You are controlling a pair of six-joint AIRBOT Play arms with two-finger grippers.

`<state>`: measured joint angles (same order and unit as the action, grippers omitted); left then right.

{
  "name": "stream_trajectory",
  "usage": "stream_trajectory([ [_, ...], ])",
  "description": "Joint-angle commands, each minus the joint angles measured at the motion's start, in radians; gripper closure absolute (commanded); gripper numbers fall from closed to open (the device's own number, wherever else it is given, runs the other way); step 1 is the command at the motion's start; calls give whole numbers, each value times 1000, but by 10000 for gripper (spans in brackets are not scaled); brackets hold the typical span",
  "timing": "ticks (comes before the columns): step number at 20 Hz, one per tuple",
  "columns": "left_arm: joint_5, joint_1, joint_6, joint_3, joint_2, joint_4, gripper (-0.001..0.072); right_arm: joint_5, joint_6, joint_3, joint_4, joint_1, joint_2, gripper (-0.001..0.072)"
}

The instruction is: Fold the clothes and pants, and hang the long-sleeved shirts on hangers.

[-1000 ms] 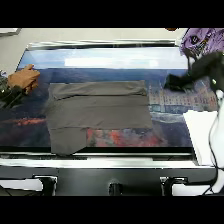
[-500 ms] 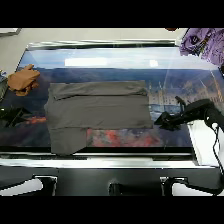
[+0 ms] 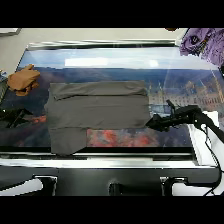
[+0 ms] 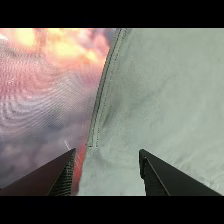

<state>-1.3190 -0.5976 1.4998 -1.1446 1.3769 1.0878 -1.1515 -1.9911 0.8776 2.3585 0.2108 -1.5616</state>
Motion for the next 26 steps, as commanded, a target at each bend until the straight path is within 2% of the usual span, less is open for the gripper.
stream_trajectory([
  [1, 2, -7, -23, 10, -4, 3, 245, 59, -10, -3, -3, -35, -19, 641],
  [2, 13, -17, -43, 31, -10, 0, 244, 62, -10, -3, -3, -35, -19, 676],
  [7, 119, -82, -216, 252, -39, -84, 244, 19, -17, -3, -14, -35, 20, 677],
  [11, 225, -70, -300, 346, -34, -175, 245, -2, -29, -3, -18, -35, 87, 677],
  [23, 230, 85, -314, 349, 72, -180, 246, 9, -2, -3, -13, -35, 125, 677],
  [24, 230, 93, -315, 349, 77, -180, 262, 9, -1, -3, -13, -35, 128, 677],
  [25, 232, 99, -323, 349, 77, -181, 324, 10, -2, -3, -13, -35, 132, 677],
  [26, 232, 103, -326, 348, 77, -181, 505, 13, -1, -3, -13, -35, 140, 677],
])
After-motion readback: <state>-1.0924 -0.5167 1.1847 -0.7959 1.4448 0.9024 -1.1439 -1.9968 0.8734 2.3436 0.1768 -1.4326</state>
